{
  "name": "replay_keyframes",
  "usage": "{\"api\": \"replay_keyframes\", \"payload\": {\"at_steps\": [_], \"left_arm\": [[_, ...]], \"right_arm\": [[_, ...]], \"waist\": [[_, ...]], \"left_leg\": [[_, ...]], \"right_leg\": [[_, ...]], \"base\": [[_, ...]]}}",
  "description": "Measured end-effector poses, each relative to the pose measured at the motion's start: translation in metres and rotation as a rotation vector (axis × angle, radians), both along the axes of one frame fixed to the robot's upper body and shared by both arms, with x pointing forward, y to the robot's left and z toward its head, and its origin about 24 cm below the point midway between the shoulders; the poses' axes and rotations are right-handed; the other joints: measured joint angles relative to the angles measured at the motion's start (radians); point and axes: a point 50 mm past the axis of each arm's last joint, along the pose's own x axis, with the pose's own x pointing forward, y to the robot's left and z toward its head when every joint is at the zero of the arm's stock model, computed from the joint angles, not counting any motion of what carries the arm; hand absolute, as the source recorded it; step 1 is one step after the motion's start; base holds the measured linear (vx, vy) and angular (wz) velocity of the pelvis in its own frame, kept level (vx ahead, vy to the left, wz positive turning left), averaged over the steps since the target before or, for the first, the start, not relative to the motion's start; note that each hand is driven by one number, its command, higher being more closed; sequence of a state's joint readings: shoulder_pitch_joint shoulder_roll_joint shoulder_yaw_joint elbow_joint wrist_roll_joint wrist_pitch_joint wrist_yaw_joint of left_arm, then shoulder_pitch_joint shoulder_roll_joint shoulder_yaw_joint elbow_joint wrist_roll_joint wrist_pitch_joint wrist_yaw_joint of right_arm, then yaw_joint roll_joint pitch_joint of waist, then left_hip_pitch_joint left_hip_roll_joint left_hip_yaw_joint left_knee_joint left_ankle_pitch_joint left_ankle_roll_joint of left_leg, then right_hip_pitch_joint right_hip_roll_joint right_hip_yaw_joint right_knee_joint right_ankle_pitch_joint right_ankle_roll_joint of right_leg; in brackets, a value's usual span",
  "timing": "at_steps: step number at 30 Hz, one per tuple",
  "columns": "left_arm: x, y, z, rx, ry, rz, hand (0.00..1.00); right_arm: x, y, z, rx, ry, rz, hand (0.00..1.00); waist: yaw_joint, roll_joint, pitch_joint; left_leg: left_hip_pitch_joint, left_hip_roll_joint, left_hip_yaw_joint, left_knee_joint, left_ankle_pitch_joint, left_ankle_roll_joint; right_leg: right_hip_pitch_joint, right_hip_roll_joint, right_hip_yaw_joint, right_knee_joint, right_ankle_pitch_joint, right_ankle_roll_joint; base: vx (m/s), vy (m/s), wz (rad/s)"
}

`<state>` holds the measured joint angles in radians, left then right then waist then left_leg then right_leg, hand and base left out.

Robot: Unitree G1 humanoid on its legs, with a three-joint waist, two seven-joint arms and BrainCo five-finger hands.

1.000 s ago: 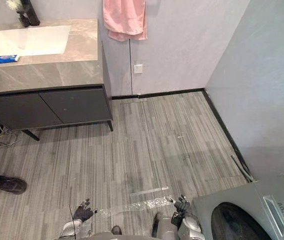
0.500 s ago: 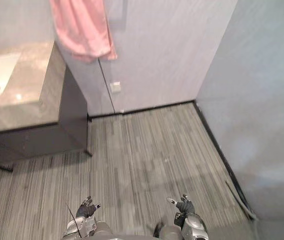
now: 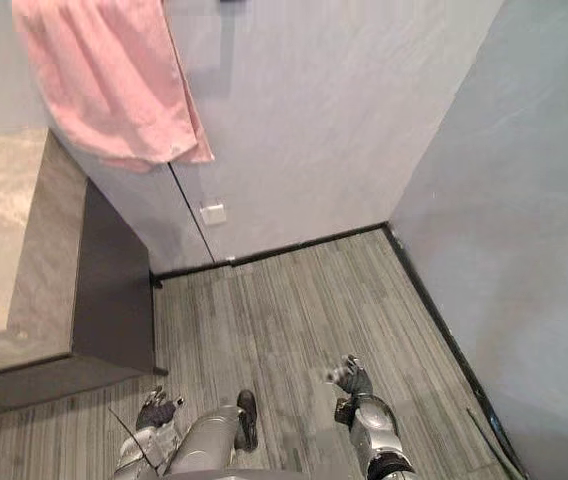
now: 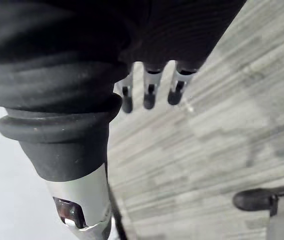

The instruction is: Organize washtable

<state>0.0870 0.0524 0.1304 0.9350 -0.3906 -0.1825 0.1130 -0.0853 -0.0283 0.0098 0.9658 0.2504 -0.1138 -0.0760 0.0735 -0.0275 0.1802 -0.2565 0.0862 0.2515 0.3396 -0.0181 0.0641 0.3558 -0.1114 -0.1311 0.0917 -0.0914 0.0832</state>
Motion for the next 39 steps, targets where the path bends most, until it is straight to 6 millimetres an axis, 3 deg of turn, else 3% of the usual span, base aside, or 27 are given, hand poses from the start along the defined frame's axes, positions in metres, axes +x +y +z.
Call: {"api": "replay_keyframes", "payload": {"at_steps": [3, 4, 5, 6, 7, 8, 9, 10, 11, 12, 14, 15, 17, 18, 20, 21, 23, 24, 25, 26, 27, 28, 31, 32, 33, 34, 39], "left_arm": [[-0.01, 0.0, -0.003, 0.001, 0.028, -0.007, 0.0], [-0.014, 0.002, -0.004, 0.007, 0.04, -0.008, 0.0], [-0.016, 0.006, -0.004, 0.018, 0.046, -0.013, 0.0], [-0.016, 0.009, -0.003, 0.035, 0.053, -0.034, 0.0], [-0.016, 0.008, -0.003, 0.049, 0.06, -0.068, 0.0], [-0.016, 0.007, -0.003, 0.054, 0.061, -0.088, 0.0], [-0.012, 0.008, -0.001, 0.068, 0.052, -0.115, 0.0], [-0.009, 0.008, 0.0, 0.076, 0.042, -0.129, 0.0], [-0.002, 0.005, 0.004, 0.083, 0.009, -0.157, 0.0], [0.002, 0.003, 0.006, 0.083, -0.006, -0.165, 0.0], [0.012, -0.009, 0.009, 0.066, -0.043, -0.201, 0.0], [0.014, -0.011, 0.01, 0.062, -0.051, -0.207, 0.0], [0.022, -0.017, 0.013, 0.059, -0.075, -0.23, 0.0], [0.022, -0.018, 0.013, 0.061, -0.074, -0.244, 0.0], [0.017, -0.017, 0.011, 0.067, -0.059, -0.251, 0.0], [0.015, -0.017, 0.01, 0.067, -0.052, -0.251, 0.0], [0.008, -0.021, 0.007, 0.051, -0.036, -0.242, 0.0], [0.007, -0.023, 0.007, 0.041, -0.036, -0.234, 0.0], [0.009, -0.029, 0.007, 0.023, -0.043, -0.223, 0.0], [0.005, -0.034, 0.005, -0.001, -0.039, -0.21, 0.0], [0.004, -0.036, 0.005, -0.006, -0.038, -0.207, 0.0], [0.005, -0.038, 0.007, -0.012, -0.051, -0.204, 0.0], [0.018, -0.038, 0.019, -0.003, -0.137, -0.195, 0.0], [0.027, -0.034, 0.027, 0.011, -0.188, -0.177, 0.0], [0.029, -0.033, 0.029, 0.015, -0.202, -0.169, 0.0], [0.029, -0.03, 0.031, 0.024, -0.214, -0.162, 0.0], [0.035, -0.01, 0.056, 0.109, -0.326, -0.154, 0.0]], "right_arm": [[-0.011, 0.001, -0.005, 0.006, 0.028, 0.011, 0.0], [-0.021, 0.0, -0.01, 0.006, 0.059, 0.004, 0.0], [-0.028, 0.001, -0.013, 0.014, 0.084, 0.0, 0.0], [-0.037, 0.001, -0.017, 0.02, 0.114, -0.009, 0.0], [-0.042, 0.001, -0.019, 0.02, 0.128, -0.01, 0.0], [-0.041, 0.001, -0.019, 0.021, 0.126, -0.007, 0.0], [-0.035, 0.005, -0.016, 0.032, 0.099, 0.006, 0.0], [-0.032, 0.007, -0.014, 0.036, 0.081, 0.012, 0.0], [-0.025, 0.01, -0.008, 0.04, 0.035, 0.037, 0.0], [-0.022, 0.011, -0.006, 0.041, 0.021, 0.044, 0.0], [-0.019, 0.01, -0.002, 0.035, -0.006, 0.047, 0.0], [-0.019, 0.01, -0.002, 0.032, -0.008, 0.048, 0.0], [-0.023, 0.009, -0.003, 0.031, 0.0, 0.042, 0.0], [-0.026, 0.009, -0.004, 0.033, 0.008, 0.039, 0.0], [-0.036, 0.009, -0.008, 0.038, 0.036, 0.035, 0.0], [-0.038, 0.005, -0.009, 0.028, 0.04, 0.034, 0.0], [-0.036, 0.0, -0.008, 0.01, 0.038, 0.038, 0.0], [-0.033, -0.003, -0.007, 0.003, 0.029, 0.04, 0.0], [-0.027, -0.006, -0.004, -0.011, 0.016, 0.044, 0.0], [-0.024, -0.011, -0.003, -0.024, 0.008, 0.045, 0.0], [-0.022, -0.012, -0.002, -0.028, 0.002, 0.043, 0.0], [-0.017, -0.015, 0.002, -0.038, -0.022, 0.043, 0.0], [-0.002, -0.024, 0.014, -0.062, -0.098, 0.023, 0.0], [0.002, -0.027, 0.018, -0.073, -0.119, 0.005, 0.0], [0.004, -0.029, 0.02, -0.079, -0.131, 0.005, 0.0], [0.004, -0.032, 0.021, -0.088, -0.137, 0.004, 0.0], [-0.02, -0.018, 0.011, -0.055, -0.09, 0.005, 0.0]], "waist": [[-0.001, -0.005, -0.023], [-0.001, -0.018, -0.027], [-0.006, -0.036, -0.028], [-0.007, -0.054, -0.028], [-0.008, -0.049, -0.024], [-0.007, -0.042, -0.02], [-0.008, -0.048, -0.024], [-0.009, -0.035, -0.018], [-0.021, -0.029, -0.016], [-0.032, -0.027, -0.017], [-0.053, -0.006, -0.021], [-0.06, -0.003, -0.022], [-0.061, -0.006, -0.022], [-0.061, -0.011, -0.023], [-0.06, -0.025, -0.036], [-0.061, -0.014, -0.049], [-0.059, 0.04, -0.068], [-0.061, 0.049, -0.068], [-0.057, 0.062, -0.06], [-0.049, 0.07, -0.055], [-0.048, 0.068, -0.055], [-0.051, 0.051, -0.046], [-0.05, 0.058, -0.047], [-0.049, 0.07, -0.052], [-0.048, 0.08, -0.056], [-0.042, 0.095, -0.066], [-0.036, 0.015, -0.093]], "left_leg": [[0.043, -0.015, 0.0, -0.069, -0.024, -0.027], [0.069, -0.032, 0.003, -0.11, -0.038, -0.032], [0.096, -0.049, 0.004, -0.141, -0.04, -0.029], [0.144, -0.079, 0.003, -0.178, -0.044, -0.023], [0.2, -0.092, -0.003, -0.212, -0.054, -0.01], [0.222, -0.094, -0.003, -0.221, -0.062, -0.006], [0.258, -0.092, -0.011, -0.232, -0.072, 0.006], [0.272, -0.091, -0.016, -0.238, -0.076, 0.01], [0.3, -0.082, -0.04, -0.237, -0.095, 0.012], [0.31, -0.079, -0.053, -0.236, -0.103, 0.011], [0.345, -0.048, -0.094, -0.233, -0.119, -0.01], [0.351, -0.042, -0.108, -0.236, -0.124, -0.017], [0.374, -0.034, -0.144, -0.238, -0.148, -0.055], [0.385, -0.035, -0.154, -0.237, -0.165, -0.076], [0.431, -0.033, -0.191, -0.211, -0.231, -0.107], [0.432, 0.005, -0.219, -0.149, -0.293, -0.137], [0.386, 0.069, -0.24, -0.012, -0.321, -0.168], [0.337, 0.088, -0.242, 0.085, -0.309, -0.187], [0.237, 0.117, -0.246, 0.291, -0.255, -0.203], [0.188, 0.149, -0.234, 0.404, -0.255, -0.209], [0.181, 0.159, -0.21, 0.412, -0.255, -0.208], [0.178, 0.167, -0.16, 0.368, -0.255, -0.208], [0.165, 0.171, -0.132, 0.121, -0.249, -0.208], [0.164, 0.166, -0.136, -0.041, -0.213, -0.216], [0.163, 0.161, -0.137, -0.086, -0.166, -0.207], [0.18, 0.155, -0.147, -0.11, -0.078, -0.214], [0.251, 0.062, -0.137, -0.269, -0.019, -0.176]], "right_leg": [[-0.087, -0.01, 0.029, 0.166, 0.0, 0.001], [-0.157, -0.031, 0.036, 0.317, 0.001, 0.004], [-0.214, -0.057, 0.042, 0.446, 0.022, 0.04], [-0.266, -0.087, 0.047, 0.58, 0.1, 0.103], [-0.3, -0.104, 0.043, 0.687, 0.178, 0.087], [-0.329, -0.114, 0.039, 0.75, 0.143, 0.063], [-0.38, -0.13, -0.007, 0.825, 0.025, 0.016], [-0.402, -0.137, -0.04, 0.836, -0.029, 0.0], [-0.449, -0.129, -0.104, 0.782, -0.119, -0.006], [-0.46, -0.119, -0.118, 0.734, -0.141, -0.01], [-0.521, -0.045, -0.095, 0.439, -0.157, 0.0], [-0.539, -0.032, -0.077, 0.355, -0.142, 0.014], [-0.587, -0.026, -0.025, 0.093, -0.02, 0.036], [-0.597, -0.032, -0.009, 0.043, 0.014, 0.045], [-0.595, -0.043, 0.025, 0.045, 0.04, 0.022], [-0.597, -0.027, 0.019, 0.111, 0.125, 0.001], [-0.597, 0.019, -0.026, 0.162, 0.115, -0.021], [-0.584, 0.029, -0.042, 0.153, 0.106, -0.031], [-0.541, 0.053, -0.062, 0.117, 0.116, -0.059], [-0.479, 0.066, -0.084, 0.077, 0.121, -0.076], [-0.451, 0.066, -0.092, 0.06, 0.121, -0.077], [-0.395, 0.061, -0.104, 0.02, 0.122, -0.078], [-0.344, 0.061, -0.121, -0.038, 0.122, -0.077], [-0.344, 0.063, -0.126, -0.051, 0.121, -0.073], [-0.342, 0.068, -0.129, -0.057, 0.12, -0.065], [-0.334, 0.07, -0.114, -0.063, 0.117, -0.051], [-0.309, -0.006, -0.127, -0.097, 0.112, -0.001]], "base": [[0.16, 0.077, -0.11], [0.12, 0.07, 0.06], [0.22, 0.11, 0.19], [0.28, 0.131, 0.23], [0.31, 0.134, 0.1], [0.3, 0.122, 0.02], [0.24, 0.079, 0.01], [0.34, 0.067, 0.24], [0.22, 0.025, 0.36], [0.34, -0.015, 0.57], [0.33, -0.074, 0.65], [0.26, -0.084, 0.62], [0.31, -0.137, 0.6], [0.34, -0.188, 0.58], [0.51, -0.377, 0.59], [0.58, -0.454, 0.56], [0.45, -0.322, 0.49], [0.47, -0.338, 0.36], [0.41, -0.32, 0.2], [0.41, -0.278, 0.18], [0.37, -0.216, 0.24], [0.37, -0.205, 0.28], [0.24, -0.08, 0.17], [0.13, 0.072, 0.03], [0.15, 0.15, -0.15], [0.14, 0.162, -0.13], [0.13, 0.111, 0.17]]}}
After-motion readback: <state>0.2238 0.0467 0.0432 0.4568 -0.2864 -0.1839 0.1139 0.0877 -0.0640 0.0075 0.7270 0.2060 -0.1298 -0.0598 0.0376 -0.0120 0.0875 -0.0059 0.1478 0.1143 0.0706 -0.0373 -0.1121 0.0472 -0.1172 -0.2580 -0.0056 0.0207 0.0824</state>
